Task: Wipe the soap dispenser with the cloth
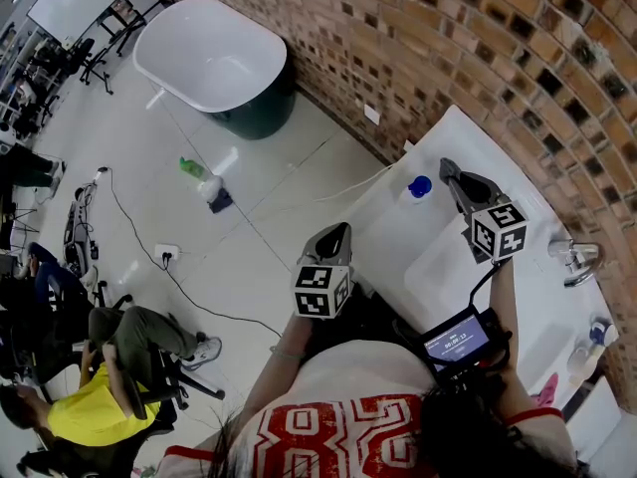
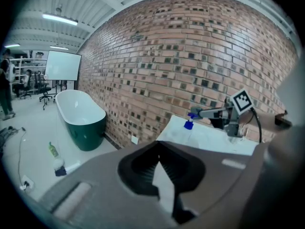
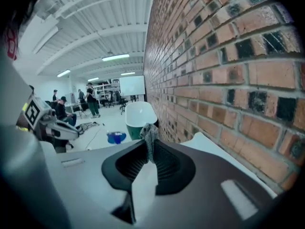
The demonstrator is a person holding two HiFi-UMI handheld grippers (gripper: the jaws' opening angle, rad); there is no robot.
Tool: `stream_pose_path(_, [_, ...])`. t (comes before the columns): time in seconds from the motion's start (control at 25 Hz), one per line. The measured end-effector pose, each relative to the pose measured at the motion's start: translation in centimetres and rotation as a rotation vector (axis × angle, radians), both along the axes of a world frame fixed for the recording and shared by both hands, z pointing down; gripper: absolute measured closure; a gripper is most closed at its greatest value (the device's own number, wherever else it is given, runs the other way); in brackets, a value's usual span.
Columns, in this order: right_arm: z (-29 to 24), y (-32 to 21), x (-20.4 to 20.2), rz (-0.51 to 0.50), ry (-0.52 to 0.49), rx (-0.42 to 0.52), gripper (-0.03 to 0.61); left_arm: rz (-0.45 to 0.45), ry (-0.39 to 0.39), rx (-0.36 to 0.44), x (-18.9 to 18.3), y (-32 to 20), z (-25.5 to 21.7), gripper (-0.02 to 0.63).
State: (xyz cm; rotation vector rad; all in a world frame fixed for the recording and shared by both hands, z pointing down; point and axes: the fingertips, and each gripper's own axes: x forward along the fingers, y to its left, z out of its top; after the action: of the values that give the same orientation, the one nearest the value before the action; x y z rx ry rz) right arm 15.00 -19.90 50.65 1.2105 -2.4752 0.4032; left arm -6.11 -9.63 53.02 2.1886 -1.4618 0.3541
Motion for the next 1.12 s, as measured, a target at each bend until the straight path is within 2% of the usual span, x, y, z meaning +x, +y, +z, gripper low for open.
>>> stream_pose_path(0.2, [-5.5,1.3,-3.4,-0.054,-0.359,-0.063,0.532,0.003,-0.001,-0.001,0.1,0.0,0.1,0.611])
stream_pose_path(0.32, [-6.4,2.1,-5.2,-0.091,-0.463,-0.139,0.531,0.014,0.001,0.001,0.4,0.0,0.0,0.611])
stream_pose_path(0.48, [-5.3,2.8,-7.1,-0.131,-0.461,-0.255,0.532,0.017,0.004,0.003,0.4,-0.1,-0.1,0.611])
stream_pose_path(0.64, [-3.5,2.9,-7.4,-0.124,-0.433,-0.321,0.532,0.002,0.006,0.006,0.0,-0.3,-0.1,0.611])
stream_pose_path(1.12, [-2.5,2.5,-2.3,0.020,-0.449,-0.347,0.531,-0.006,0.025,0.005,-0.2,-0.5,-0.2,0.611])
